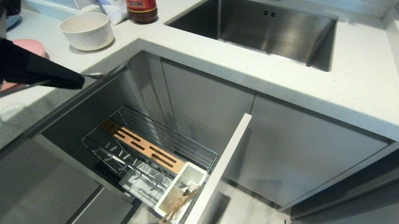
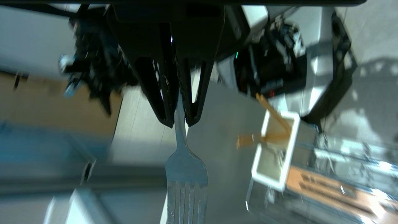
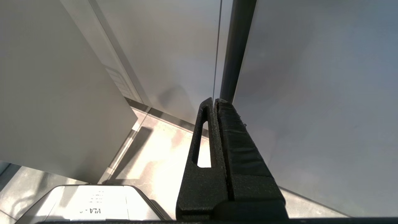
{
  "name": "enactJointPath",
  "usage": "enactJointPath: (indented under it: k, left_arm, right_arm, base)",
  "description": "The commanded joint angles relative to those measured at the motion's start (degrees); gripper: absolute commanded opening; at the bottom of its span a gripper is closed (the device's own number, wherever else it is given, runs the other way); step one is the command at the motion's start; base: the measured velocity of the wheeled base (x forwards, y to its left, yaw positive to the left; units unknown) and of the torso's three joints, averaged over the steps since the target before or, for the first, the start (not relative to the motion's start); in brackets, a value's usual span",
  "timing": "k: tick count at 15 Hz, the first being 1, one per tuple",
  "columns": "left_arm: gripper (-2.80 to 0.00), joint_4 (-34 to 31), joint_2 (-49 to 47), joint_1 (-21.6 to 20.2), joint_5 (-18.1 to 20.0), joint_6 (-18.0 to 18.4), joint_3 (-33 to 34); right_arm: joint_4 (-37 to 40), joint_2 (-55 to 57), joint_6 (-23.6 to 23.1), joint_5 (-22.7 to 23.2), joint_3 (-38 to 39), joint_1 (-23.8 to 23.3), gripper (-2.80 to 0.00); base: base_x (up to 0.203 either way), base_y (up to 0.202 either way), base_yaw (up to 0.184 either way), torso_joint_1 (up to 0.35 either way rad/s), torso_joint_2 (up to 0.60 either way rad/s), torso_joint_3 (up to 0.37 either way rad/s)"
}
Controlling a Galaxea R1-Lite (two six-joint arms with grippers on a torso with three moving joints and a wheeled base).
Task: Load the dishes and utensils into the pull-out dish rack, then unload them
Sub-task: Pick up the fork and place it in the cupboard
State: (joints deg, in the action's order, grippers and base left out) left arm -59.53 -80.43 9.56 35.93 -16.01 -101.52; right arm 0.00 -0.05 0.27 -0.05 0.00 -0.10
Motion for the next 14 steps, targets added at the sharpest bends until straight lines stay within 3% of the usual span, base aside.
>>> enactJointPath:
  k: [1, 5, 9, 11, 14]
  left_arm:
    - [-2.80, -0.58, -1.12, 7.87, -4.90, 0.30, 4.66]
    - [-2.80, -3.83, -8.39, 13.07, -13.30, 4.19, 8.14]
    - [-2.80, -6.86, -15.40, 14.23, -15.42, 5.54, 8.04]
    - [-2.80, -8.13, -18.36, 14.48, -15.37, 4.13, 6.65]
    - [-2.80, -10.64, -23.00, 16.16, -15.47, -1.28, 3.33]
  right_arm:
    - [0.00, -0.21, 0.00, -0.04, 0.09, 0.01, -2.80]
    - [0.00, -0.21, 0.00, 0.03, 0.09, 0.01, -2.80]
    - [0.00, -0.21, 0.00, 0.00, 0.09, 0.01, -2.80]
    - [0.00, -0.21, 0.00, 0.04, 0.09, 0.01, -2.80]
    - [0.00, -0.21, 0.00, 0.04, 0.09, 0.01, -2.80]
  base:
    - [0.000, 0.000, 0.000, 0.000, 0.00, 0.000]
    - [0.000, 0.000, 0.000, 0.000, 0.00, 0.000]
    - [0.000, 0.000, 0.000, 0.000, 0.00, 0.000]
    - [0.000, 0.000, 0.000, 0.000, 0.00, 0.000]
    - [0.000, 0.000, 0.000, 0.000, 0.00, 0.000]
